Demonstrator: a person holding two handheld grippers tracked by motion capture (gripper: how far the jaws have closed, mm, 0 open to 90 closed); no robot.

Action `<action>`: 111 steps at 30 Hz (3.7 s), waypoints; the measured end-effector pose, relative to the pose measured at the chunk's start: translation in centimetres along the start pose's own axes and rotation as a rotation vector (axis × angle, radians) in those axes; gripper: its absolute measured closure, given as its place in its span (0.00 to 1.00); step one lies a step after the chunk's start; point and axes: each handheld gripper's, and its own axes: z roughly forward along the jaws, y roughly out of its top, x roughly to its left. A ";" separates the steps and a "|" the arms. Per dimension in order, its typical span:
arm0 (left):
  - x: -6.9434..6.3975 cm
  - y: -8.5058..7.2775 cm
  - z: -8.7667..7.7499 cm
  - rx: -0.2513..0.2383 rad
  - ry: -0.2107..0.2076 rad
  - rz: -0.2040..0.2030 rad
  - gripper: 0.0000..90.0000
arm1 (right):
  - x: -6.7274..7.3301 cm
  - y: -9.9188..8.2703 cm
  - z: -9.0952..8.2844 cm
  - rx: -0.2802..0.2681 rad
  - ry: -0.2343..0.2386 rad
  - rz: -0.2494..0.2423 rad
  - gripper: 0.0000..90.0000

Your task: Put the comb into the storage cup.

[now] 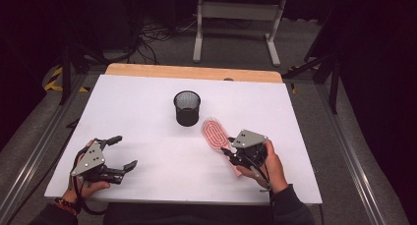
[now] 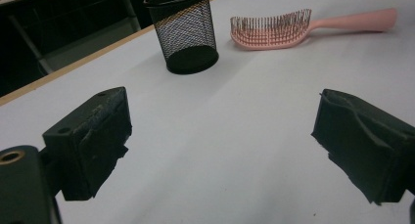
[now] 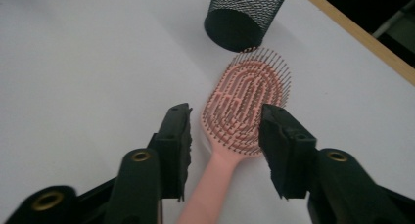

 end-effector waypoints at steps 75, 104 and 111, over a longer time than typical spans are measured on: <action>0.3 -0.2 0.8 0.033 -0.013 0.023 0.07 | -1.2 -3.4 -1.0 0.009 -0.153 0.285 0.10; -0.1 -0.2 0.7 0.051 -0.034 0.033 0.07 | -1.5 -1.6 6.8 0.360 -0.011 0.359 0.52; -0.2 -0.2 0.8 0.050 -0.041 0.016 0.07 | -1.8 -1.9 6.8 0.319 -0.021 0.357 0.75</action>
